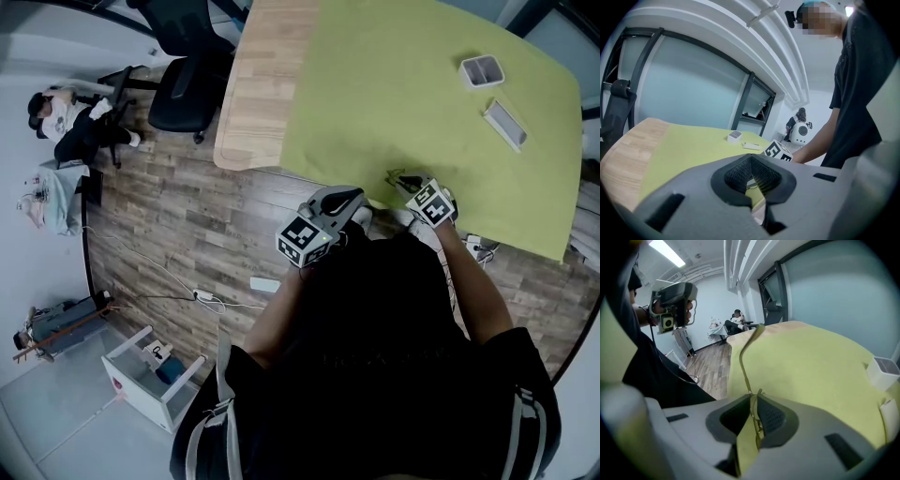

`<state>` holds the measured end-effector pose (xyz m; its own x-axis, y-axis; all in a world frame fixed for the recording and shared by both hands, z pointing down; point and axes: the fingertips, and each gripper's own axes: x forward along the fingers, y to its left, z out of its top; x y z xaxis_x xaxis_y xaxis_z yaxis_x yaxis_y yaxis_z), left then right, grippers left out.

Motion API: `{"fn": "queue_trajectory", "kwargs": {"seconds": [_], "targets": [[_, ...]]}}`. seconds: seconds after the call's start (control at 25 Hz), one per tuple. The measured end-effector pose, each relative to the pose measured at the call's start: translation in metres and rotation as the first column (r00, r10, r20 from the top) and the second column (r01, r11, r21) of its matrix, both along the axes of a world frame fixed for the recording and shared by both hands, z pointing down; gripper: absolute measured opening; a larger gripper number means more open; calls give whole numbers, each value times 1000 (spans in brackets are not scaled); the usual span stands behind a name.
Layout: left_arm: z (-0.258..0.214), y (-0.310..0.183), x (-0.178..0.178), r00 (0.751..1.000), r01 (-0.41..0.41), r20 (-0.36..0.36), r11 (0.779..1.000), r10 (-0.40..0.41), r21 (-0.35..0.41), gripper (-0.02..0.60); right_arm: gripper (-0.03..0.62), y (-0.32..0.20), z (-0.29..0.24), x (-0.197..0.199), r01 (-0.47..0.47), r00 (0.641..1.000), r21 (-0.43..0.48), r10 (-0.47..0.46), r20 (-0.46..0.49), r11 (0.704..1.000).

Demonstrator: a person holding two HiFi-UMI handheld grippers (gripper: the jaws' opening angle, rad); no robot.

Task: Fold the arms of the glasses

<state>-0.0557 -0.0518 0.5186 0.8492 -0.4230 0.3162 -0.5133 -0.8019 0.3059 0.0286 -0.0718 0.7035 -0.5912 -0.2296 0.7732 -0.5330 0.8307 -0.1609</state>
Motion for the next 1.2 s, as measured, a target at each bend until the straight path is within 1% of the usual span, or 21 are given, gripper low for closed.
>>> {"fn": "queue_trajectory", "kwargs": {"seconds": [0.16, 0.32, 0.52, 0.76, 1.0, 1.2], "targets": [[-4, -3, 6, 999, -8, -35, 1000, 8, 5, 18, 37, 0, -14, 1, -13, 999, 16, 13, 34, 1000], [-2, -6, 9, 1000, -16, -19, 1000, 16, 6, 18, 37, -2, -27, 4, -26, 999, 21, 25, 48, 999], [-1, -10, 11, 999, -16, -29, 1000, 16, 6, 18, 37, -5, -41, 4, -26, 997, 42, 23, 68, 999], [3, -15, 9, 999, 0, -34, 1000, 0, -2, 18, 38, -7, -58, -4, -13, 993, 27, 9, 116, 1000], [4, -20, 8, 999, 16, -39, 1000, -16, -1, 18, 38, -14, -67, -3, -6, 992, 35, 1, 124, 999], [5, -23, 9, 999, 18, -45, 1000, -18, 2, 18, 38, -20, -78, -3, -24, 985, 18, 20, 173, 1000]]}}
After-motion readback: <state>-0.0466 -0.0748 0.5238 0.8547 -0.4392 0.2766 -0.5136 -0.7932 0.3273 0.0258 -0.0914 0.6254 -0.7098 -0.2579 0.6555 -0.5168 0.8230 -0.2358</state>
